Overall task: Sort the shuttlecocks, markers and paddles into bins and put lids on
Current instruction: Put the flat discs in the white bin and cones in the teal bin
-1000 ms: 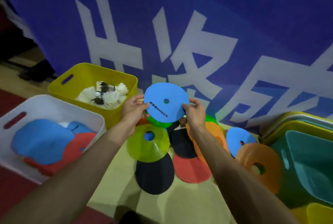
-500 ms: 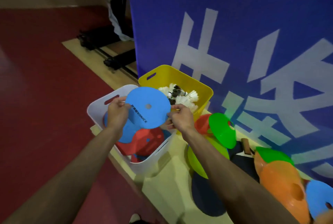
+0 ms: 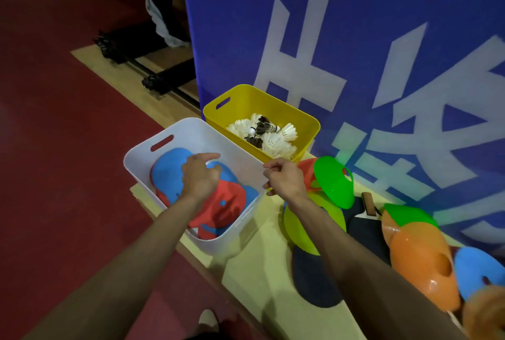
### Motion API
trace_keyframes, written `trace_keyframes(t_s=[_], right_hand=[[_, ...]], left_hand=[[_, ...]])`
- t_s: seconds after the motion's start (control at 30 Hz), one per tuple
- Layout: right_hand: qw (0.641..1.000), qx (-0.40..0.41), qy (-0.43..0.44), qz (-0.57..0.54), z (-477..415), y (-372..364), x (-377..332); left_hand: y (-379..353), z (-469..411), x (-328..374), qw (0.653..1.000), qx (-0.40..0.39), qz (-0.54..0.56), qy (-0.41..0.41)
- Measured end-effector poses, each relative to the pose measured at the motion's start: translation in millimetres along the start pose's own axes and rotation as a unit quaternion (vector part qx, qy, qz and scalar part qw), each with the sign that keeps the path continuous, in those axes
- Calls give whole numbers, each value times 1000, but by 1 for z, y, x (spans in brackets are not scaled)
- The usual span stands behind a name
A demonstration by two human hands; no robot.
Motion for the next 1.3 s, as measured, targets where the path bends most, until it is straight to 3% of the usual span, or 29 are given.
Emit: trace_keyframes(t_s=[0.07, 0.37, 0.7, 1.1, 1.3], right_hand=[[1000, 14, -4, -9, 4, 18, 9], [992, 87, -48, -76, 34, 121, 86], [968, 192, -99, -126, 84, 232, 188], [960, 245, -136, 2, 94, 290, 249], [966, 184, -162, 76, 67, 284, 256]], left_hand=[[-18, 11, 18, 999, -23, 10, -48], [-111, 69, 68, 987, -121, 22, -102], [-241, 154, 116, 941, -298, 58, -149], [-308, 175, 116, 915, -384, -16, -125], [-319, 138, 113, 928, -360, -33, -92]])
Point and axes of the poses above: each hand's wrist, its own z-axis away from the middle knuckle, its own y-axis out of the back of the hand, x = y × z, the point moved 2 cm from there along -z, towards the middle knuckle, and after that the axes turned 1 degree about -y, right-handed, at the moved point
